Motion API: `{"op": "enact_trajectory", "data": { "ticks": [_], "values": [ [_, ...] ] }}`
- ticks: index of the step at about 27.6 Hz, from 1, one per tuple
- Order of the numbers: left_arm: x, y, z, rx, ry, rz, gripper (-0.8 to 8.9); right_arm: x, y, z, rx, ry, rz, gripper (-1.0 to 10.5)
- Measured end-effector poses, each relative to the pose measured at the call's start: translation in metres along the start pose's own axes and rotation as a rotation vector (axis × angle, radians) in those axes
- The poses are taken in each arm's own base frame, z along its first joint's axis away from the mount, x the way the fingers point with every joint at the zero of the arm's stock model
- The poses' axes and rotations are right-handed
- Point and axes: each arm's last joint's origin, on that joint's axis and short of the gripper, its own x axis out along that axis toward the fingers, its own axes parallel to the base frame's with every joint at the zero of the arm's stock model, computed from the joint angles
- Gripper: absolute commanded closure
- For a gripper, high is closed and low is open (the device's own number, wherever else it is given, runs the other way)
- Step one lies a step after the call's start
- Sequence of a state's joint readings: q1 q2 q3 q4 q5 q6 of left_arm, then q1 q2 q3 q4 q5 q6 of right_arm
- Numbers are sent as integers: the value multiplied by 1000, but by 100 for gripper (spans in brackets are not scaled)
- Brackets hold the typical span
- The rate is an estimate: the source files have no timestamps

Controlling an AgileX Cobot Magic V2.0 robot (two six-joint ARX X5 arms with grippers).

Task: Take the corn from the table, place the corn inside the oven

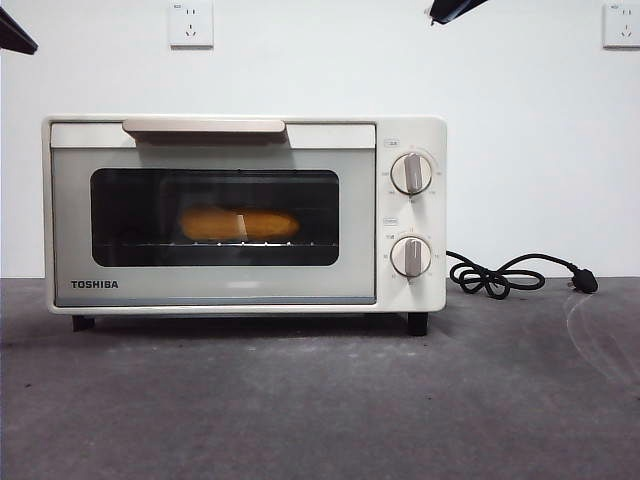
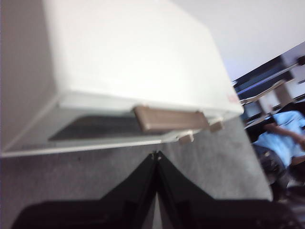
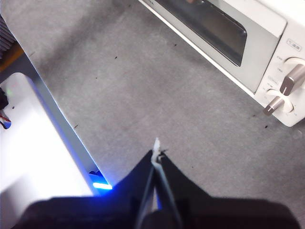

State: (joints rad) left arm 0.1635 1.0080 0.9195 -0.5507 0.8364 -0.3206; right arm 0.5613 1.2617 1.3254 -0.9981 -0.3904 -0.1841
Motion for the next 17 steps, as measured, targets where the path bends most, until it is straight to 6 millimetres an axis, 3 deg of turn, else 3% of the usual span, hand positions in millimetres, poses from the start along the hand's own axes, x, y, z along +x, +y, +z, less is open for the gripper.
{"op": "enact_trajectory", "data": {
  "ticks": [8,17],
  "values": [
    [-16,-37,-31,114,21,139,821,0,0,0,0,0,0,958],
    [-45,-65,-57,227,-109,283,821,0,0,2,-9,-23,-5,958]
  ]
}}
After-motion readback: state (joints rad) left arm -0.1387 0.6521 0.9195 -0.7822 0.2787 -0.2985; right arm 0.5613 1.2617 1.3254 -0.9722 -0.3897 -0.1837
